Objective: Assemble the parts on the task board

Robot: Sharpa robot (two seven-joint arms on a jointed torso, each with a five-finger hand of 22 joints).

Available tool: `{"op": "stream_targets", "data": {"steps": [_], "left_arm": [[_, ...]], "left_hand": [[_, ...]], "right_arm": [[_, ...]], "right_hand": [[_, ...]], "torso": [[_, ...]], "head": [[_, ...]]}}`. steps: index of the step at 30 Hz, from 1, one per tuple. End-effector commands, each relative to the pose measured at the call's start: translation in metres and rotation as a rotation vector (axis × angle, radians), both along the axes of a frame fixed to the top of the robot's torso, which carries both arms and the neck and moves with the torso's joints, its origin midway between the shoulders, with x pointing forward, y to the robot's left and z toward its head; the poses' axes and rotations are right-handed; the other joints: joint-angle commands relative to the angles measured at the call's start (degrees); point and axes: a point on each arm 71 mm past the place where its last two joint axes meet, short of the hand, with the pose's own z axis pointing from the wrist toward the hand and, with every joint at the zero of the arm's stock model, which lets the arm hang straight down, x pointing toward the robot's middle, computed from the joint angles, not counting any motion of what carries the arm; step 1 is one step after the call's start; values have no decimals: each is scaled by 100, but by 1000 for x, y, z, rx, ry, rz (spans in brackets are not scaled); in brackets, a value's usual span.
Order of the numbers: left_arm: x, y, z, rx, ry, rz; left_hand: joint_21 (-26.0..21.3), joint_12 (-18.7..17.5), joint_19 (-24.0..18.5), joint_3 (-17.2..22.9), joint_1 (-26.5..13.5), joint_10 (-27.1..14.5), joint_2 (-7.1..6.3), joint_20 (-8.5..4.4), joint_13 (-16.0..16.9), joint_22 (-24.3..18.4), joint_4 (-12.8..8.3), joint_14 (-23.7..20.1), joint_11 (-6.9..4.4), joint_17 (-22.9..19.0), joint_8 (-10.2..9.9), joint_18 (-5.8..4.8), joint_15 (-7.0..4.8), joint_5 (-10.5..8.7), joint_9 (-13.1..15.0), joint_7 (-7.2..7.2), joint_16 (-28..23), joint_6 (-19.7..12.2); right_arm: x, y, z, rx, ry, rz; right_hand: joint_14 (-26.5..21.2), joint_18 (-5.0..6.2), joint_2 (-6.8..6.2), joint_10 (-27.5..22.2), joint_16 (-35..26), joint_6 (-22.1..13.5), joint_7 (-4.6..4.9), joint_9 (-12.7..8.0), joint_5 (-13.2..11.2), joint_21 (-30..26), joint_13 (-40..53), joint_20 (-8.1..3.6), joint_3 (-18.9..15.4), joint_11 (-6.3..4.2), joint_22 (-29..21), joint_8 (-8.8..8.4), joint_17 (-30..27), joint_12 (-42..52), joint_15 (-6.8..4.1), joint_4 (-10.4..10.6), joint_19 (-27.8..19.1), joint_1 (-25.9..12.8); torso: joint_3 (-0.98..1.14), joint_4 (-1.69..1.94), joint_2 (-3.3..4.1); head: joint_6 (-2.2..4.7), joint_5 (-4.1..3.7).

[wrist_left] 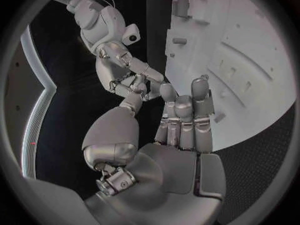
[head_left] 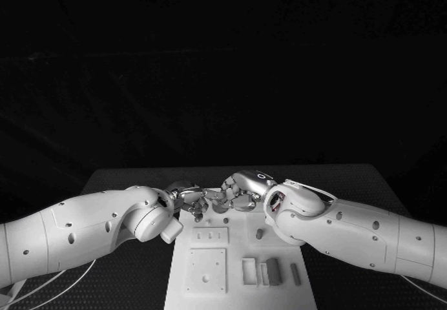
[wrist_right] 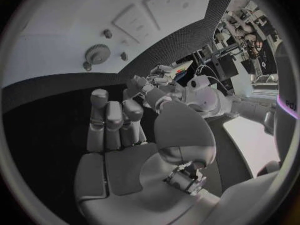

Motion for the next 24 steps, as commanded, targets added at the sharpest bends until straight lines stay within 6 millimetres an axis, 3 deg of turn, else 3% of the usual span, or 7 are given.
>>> {"op": "stream_targets", "data": {"steps": [1,13,24], "left_arm": [[0,0,1,13,-12,12],[-1,-4,1,20,-13,-6],[-1,-6,1,20,-12,-8]], "left_hand": [[21,32,47,7,-51,-177,-19,4,-9,7,36,31,51,-20,-32,406,-8,-11,8,17,44,71],[26,47,71,50,-27,-158,-34,-1,-37,24,-4,26,38,-131,-32,408,-20,-11,28,2,116,129],[35,62,104,86,7,-120,30,-12,-67,41,-60,34,20,-240,-38,409,-38,-12,46,-15,188,169]], "right_arm": [[-1,2,-1,-22,-1,7],[-2,8,-3,-24,6,15],[-5,13,-5,-23,12,27]], "right_hand": [[21,89,-38,-3,19,90,28,103,20,33,0,-38,39,-36,95,38,0,9,-29,9,1,21],[30,89,-37,1,19,93,26,107,20,35,-1,-41,44,-38,94,38,1,7,-32,10,8,17],[29,89,-36,3,16,95,24,110,20,35,-2,-43,46,-39,92,37,-6,6,-33,11,12,12]], "torso": [[-1,2,-2],[1,1,0],[-1,5,0]], "head": [[-2,-5],[-9,-7],[-45,12]]}}
